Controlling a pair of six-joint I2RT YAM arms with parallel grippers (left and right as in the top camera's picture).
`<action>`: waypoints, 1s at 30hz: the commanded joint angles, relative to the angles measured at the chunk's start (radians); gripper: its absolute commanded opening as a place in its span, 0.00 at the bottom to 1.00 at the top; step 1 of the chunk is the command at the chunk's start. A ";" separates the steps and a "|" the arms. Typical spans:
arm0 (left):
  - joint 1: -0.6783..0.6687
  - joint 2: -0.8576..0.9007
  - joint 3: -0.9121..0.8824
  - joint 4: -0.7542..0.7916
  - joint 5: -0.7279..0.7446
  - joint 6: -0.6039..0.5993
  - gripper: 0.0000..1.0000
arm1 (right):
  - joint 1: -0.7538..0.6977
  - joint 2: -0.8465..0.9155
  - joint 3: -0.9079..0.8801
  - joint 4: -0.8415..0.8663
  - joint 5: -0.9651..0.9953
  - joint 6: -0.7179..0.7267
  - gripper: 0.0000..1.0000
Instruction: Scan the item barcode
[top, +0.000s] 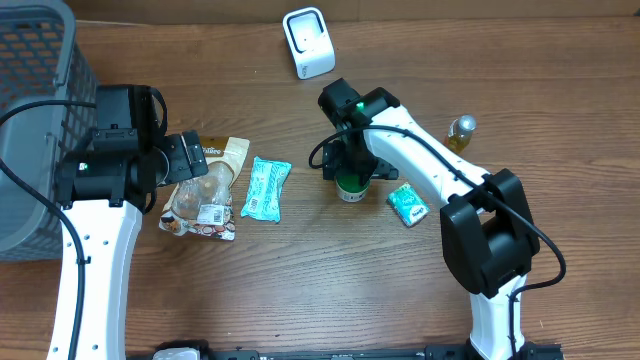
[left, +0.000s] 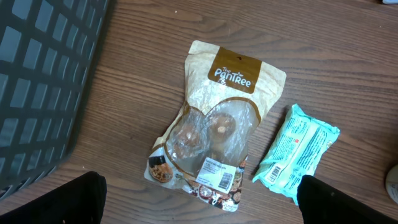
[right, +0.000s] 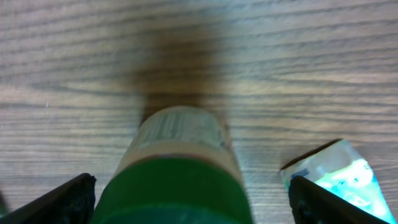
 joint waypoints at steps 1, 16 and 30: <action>-0.002 0.003 0.014 0.002 0.001 -0.011 1.00 | 0.023 0.015 -0.002 0.003 -0.009 -0.012 0.88; -0.002 0.003 0.014 0.002 0.001 -0.011 1.00 | 0.070 0.015 -0.002 -0.007 0.011 -0.059 0.76; -0.002 0.003 0.014 0.002 0.001 -0.011 0.99 | 0.067 0.015 -0.003 0.011 0.010 -0.056 0.95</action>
